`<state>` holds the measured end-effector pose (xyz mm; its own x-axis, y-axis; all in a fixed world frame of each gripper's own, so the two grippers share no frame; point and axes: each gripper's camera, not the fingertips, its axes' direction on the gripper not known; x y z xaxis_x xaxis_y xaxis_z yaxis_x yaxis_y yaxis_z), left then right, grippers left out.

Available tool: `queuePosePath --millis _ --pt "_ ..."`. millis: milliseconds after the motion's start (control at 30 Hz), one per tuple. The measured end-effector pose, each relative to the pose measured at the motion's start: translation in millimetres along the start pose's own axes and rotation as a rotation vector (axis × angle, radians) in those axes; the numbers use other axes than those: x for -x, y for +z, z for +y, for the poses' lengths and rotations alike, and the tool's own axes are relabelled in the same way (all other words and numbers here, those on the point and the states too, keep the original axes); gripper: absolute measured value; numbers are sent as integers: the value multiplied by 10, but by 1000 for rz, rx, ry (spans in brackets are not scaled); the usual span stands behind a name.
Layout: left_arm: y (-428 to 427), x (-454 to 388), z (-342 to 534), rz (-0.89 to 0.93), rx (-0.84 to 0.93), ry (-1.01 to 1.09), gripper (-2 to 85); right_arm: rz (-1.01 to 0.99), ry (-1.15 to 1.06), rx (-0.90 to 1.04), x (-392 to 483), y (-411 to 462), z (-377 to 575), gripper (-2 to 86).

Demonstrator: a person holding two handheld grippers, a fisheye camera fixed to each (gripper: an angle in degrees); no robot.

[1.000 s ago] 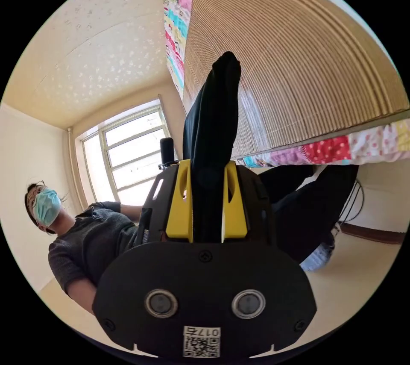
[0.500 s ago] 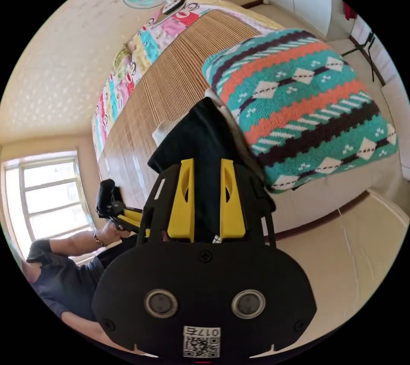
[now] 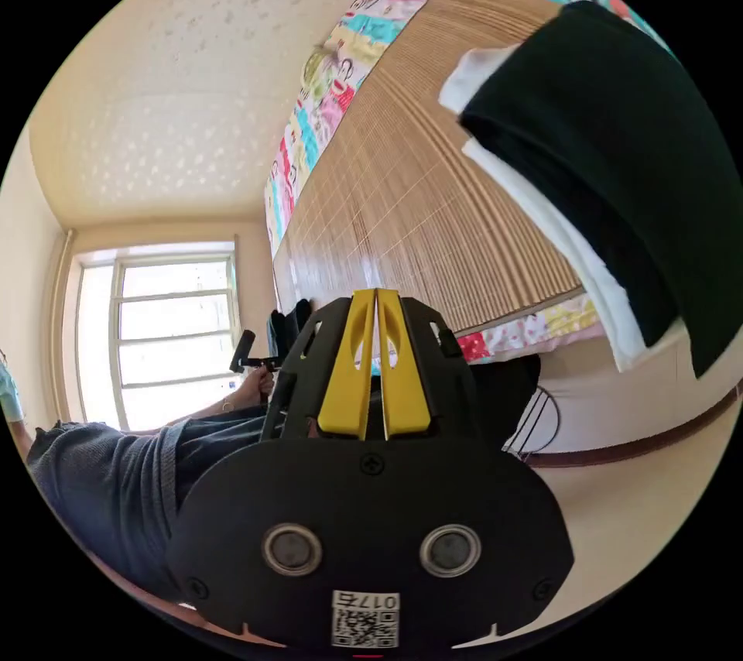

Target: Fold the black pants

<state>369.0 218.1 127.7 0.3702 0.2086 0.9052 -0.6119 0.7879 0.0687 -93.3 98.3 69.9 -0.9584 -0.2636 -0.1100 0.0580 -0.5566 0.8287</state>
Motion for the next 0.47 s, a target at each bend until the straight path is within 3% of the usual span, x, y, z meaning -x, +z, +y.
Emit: queuePosePath --millis 100,200,267,367,467 --pt "-323 838 537 61 -137 -252 54 77 -185 126 653 474 -239 5" --pt "-163 1427 1118 153 -139 -479 52 187 -408 134 1557 718 -386 5" --pt "26 1630 1416 189 -110 -561 52 208 -640 26 2376 701 -284 5" --pt "313 1806 1805 246 -89 -648 53 315 -816 -170 3196 666 28 6" --pt "477 1874 2045 293 -79 -700 56 408 -942 -380 3544 885 347 6"
